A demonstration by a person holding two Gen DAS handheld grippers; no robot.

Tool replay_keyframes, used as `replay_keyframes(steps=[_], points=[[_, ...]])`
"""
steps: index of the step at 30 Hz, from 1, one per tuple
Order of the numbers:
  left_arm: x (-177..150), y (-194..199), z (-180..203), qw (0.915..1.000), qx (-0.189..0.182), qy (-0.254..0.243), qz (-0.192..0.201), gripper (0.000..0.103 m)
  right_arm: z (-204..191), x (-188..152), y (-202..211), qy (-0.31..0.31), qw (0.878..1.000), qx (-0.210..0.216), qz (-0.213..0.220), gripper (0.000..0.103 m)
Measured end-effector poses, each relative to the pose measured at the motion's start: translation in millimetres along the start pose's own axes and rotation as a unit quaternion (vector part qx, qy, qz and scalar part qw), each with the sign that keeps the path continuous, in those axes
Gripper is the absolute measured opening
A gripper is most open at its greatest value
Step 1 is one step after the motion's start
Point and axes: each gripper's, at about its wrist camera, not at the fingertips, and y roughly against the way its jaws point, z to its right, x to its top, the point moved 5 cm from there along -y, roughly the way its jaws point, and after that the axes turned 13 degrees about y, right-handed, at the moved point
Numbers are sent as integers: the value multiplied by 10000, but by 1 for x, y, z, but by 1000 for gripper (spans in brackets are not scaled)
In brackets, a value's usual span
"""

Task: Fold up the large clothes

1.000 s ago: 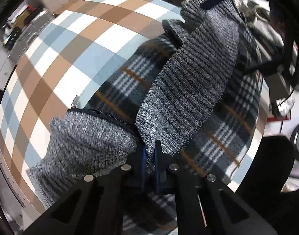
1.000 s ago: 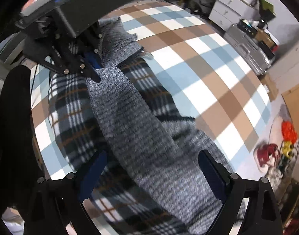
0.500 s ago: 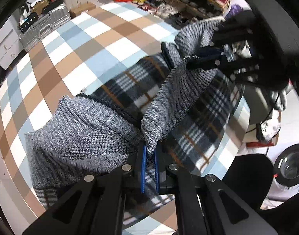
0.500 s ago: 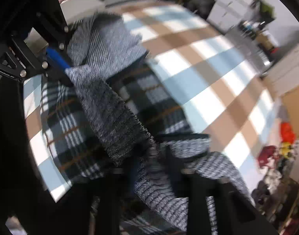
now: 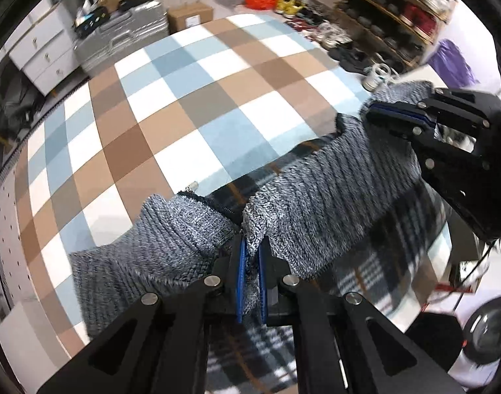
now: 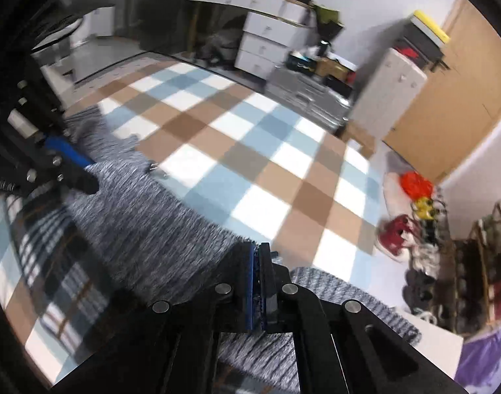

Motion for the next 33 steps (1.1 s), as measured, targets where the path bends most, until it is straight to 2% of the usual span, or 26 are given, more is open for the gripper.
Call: replay_keyframes(steps=[2,5,6,8,10,11,12,13,14,16,18,21,24,26,28,29,31,33], points=[[3,-6,-9,9999,13,141,-31,3,11,-5,-18,-255,9994,-79,-205,2],[7,-8,-25,9994,56,326,-48,8,20,-21,-54,-885,9940,379,-528,2],[8,-9,-28,9995,-25,325,-41,13,18,-24,-58,-887,9939,333,-564,2],[9,0,-38,9993,9,373,-15,23,18,-28,-55,-1149,9909,615,-335,3],[9,19,-51,9985,56,497,206,33,27,-32,-39,-1513,9855,764,-43,6],[10,29,-60,9972,247,612,364,38,31,-34,-30,-1672,9822,847,88,17],[9,39,-68,9957,340,706,503,44,39,-38,-15,-1862,9788,817,256,40],[7,49,-75,9944,309,797,626,44,46,-42,2,-1958,9771,697,447,53],[3,60,-82,9929,172,914,736,44,49,-44,15,-1951,9767,613,643,70],[-8,75,-91,9905,-18,1118,796,45,53,-50,49,-1795,9780,317,1010,76],[-23,85,-93,9884,-302,1227,845,46,51,-59,71,-1676,9791,303,1110,84],[-49,82,-87,9904,-463,1028,794,46,33,-73,77,-1410,9839,575,939,85],[-58,56,-89,9940,-138,835,687,46,9,-88,53,-1024,9922,593,405,85],[-61,37,-98,9933,27,968,627,46,4,-98,27,-1051,9929,553,-59,85],[-64,22,-107,9907,-173,1216,586,46,7,-113,-3,-1564,9831,806,-494,85],[-64,21,-111,9885,-334,1316,666,46,8,-117,-10,-1704,9800,857,-575,86],[-67,23,-113,9854,-511,1364,880,46,8,-119,-16,-1680,9812,686,-661,86],[-69,21,-111,9876,-477,1151,959,46,1,-116,-17,-1458,9851,403,-825,86]])
